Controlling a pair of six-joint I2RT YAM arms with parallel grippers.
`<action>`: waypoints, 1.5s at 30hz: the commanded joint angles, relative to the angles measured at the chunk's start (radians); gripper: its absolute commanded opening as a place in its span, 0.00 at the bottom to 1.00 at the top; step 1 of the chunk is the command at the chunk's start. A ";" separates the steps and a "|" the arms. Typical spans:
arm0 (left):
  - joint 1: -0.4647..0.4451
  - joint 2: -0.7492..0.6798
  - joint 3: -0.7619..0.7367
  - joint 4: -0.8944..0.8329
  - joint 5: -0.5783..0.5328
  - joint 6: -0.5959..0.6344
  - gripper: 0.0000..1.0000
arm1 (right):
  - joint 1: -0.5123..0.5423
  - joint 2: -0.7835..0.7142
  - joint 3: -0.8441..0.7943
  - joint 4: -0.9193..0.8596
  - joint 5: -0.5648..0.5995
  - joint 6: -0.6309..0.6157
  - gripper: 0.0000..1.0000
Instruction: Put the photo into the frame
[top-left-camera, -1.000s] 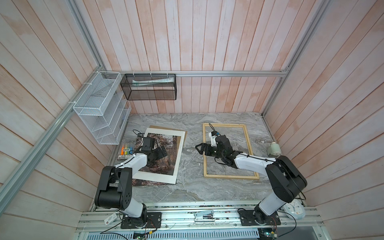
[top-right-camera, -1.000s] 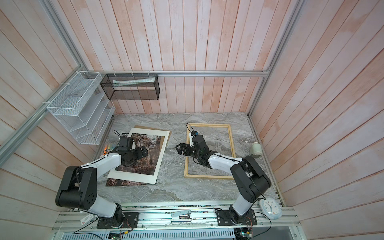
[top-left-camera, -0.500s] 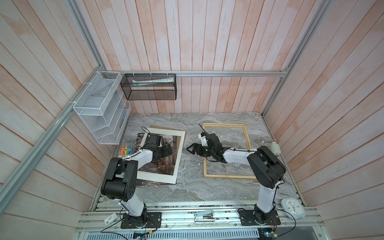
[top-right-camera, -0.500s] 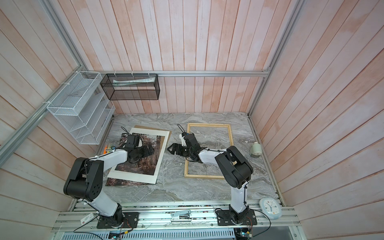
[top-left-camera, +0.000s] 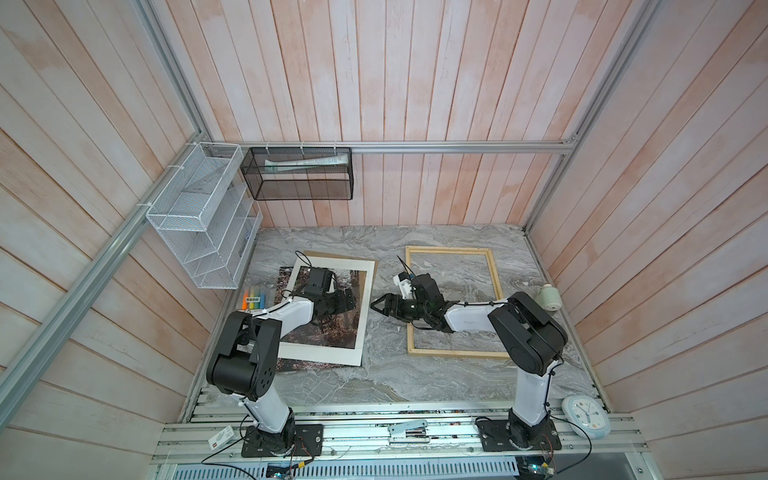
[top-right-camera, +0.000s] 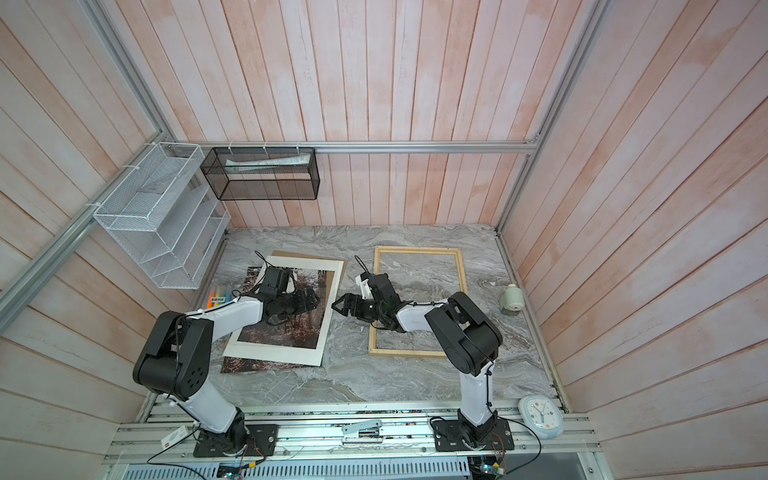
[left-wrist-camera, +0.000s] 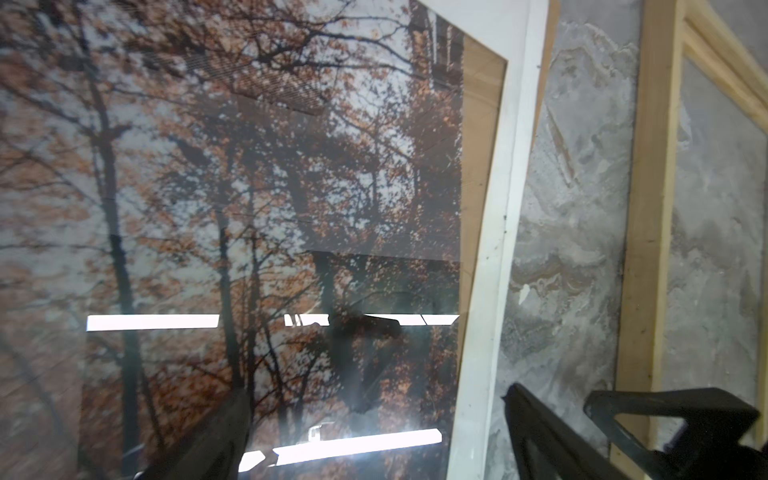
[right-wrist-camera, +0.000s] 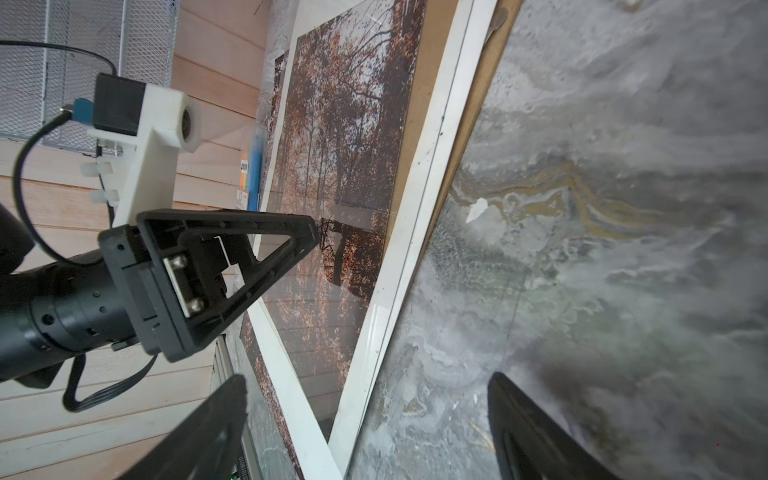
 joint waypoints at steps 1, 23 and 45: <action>0.006 -0.066 0.045 -0.168 -0.153 0.021 1.00 | 0.016 0.022 -0.014 0.055 -0.050 0.027 0.89; 0.315 -0.072 -0.025 -0.119 -0.168 0.040 1.00 | 0.134 0.067 -0.052 0.206 -0.078 0.143 0.80; 0.316 -0.043 -0.069 -0.076 -0.143 0.042 1.00 | 0.037 0.170 0.192 -0.026 -0.044 -0.013 0.80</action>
